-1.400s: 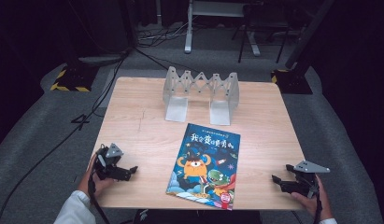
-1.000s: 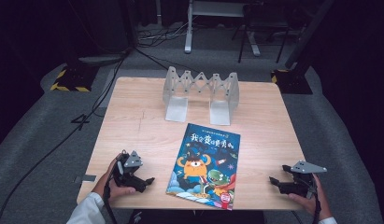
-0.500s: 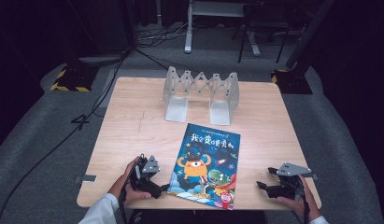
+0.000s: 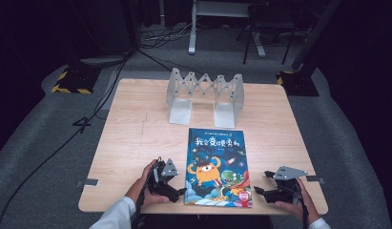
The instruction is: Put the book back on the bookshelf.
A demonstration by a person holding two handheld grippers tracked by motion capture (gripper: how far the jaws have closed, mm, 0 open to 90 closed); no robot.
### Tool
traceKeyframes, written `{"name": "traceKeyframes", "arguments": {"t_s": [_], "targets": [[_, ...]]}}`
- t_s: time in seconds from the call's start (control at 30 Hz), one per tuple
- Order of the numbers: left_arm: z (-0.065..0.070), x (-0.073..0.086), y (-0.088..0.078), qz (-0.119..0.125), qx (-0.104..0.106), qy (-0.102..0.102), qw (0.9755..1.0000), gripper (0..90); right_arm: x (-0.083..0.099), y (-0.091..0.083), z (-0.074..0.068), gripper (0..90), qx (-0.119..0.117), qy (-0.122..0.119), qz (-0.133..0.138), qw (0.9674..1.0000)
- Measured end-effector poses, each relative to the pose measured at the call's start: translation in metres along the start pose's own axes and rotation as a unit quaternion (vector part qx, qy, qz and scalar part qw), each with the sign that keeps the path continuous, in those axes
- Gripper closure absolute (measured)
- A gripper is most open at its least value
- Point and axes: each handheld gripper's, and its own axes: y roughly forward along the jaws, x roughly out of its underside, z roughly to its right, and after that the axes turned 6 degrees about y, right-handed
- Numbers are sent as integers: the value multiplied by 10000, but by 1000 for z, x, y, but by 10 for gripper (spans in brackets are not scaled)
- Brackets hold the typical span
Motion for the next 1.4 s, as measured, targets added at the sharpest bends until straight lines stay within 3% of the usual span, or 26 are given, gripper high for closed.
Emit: {"name": "traceKeyframes", "arguments": {"t_s": [0.47,0.73,0.93,1.1,1.23,1.27,1.3,1.37,1.4], "targets": [[1,-12,10,-13,-164,-192,9997,4,3,-3,-1,230,-68,-62,-17,10000],[2,-12,10,-24,-195,-235,9995,4,2,-12,-6,241,-160,-166,-411,9989],[3,-11,9,-21,-190,-229,9996,5,-1,-16,-14,282,-254,-367,-747,9962],[5,-11,9,-18,-234,-278,9993,5,-10,-21,-24,356,-172,-590,-1267,9900],[6,-11,9,-20,-252,-299,9992,5,-17,-21,-33,427,-244,-742,-1771,9811],[6,-11,9,-20,-257,-305,9992,5,-21,-19,-36,470,-285,-768,-1964,9771],[6,-11,9,-20,-257,-305,9992,5,-21,-19,-36,470,-285,-768,-1964,9771],[7,-11,9,-24,-275,-334,9991,5,-26,-17,-40,521,-294,-818,-2192,9718],[7,-11,9,-24,-275,-334,9991,5,-26,-17,-40,521,-294,-818,-2192,9718]]}}
